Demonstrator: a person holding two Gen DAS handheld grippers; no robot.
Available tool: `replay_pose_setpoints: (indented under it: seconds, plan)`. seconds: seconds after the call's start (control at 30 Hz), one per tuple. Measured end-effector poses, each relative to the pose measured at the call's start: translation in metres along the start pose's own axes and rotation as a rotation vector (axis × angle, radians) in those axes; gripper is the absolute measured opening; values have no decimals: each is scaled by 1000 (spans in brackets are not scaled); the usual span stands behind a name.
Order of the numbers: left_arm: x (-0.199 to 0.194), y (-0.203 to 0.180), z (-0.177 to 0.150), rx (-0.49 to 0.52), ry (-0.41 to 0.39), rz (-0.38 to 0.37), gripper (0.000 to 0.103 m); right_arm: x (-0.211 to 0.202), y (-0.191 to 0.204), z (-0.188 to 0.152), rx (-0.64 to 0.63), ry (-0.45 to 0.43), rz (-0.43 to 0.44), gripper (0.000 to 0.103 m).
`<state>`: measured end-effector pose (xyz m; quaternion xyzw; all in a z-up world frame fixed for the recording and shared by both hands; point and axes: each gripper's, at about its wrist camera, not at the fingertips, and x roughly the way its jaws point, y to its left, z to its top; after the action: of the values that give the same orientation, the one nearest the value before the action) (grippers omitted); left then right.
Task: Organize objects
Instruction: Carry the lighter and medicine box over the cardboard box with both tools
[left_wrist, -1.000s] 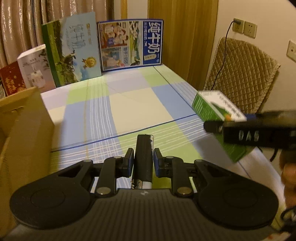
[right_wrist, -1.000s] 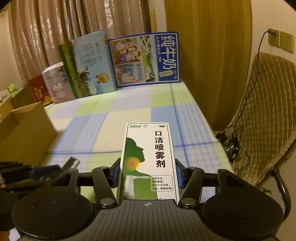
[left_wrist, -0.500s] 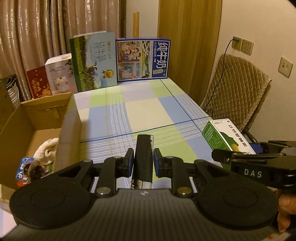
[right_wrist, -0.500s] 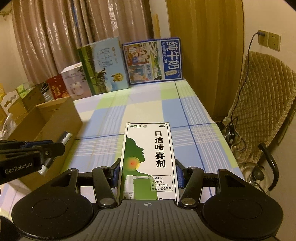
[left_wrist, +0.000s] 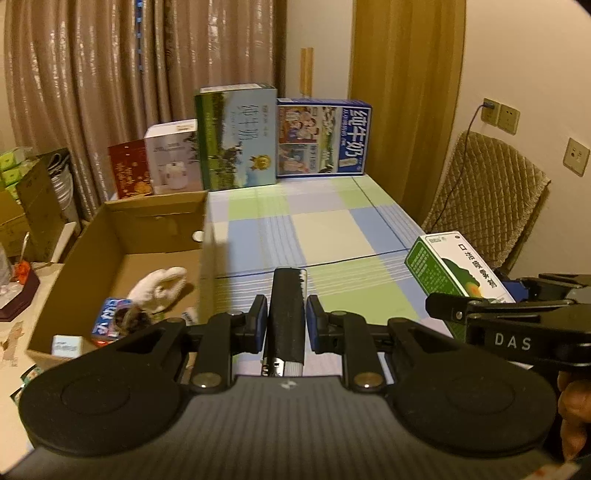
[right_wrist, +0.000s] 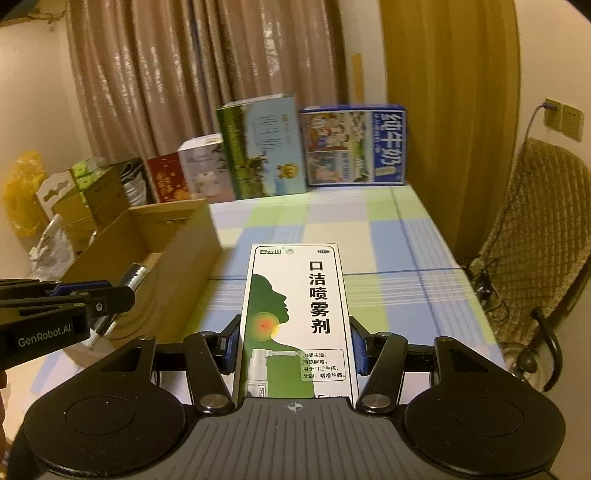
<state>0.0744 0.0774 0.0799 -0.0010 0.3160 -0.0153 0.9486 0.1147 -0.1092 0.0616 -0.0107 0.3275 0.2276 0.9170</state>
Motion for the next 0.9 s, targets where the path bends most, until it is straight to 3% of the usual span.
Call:
replay_pose_setpoints:
  seconds: [0.9]
  plan:
    - [-40, 90, -5, -95, -20, 125, 18, 29, 100, 7, -103, 42, 148, 53]
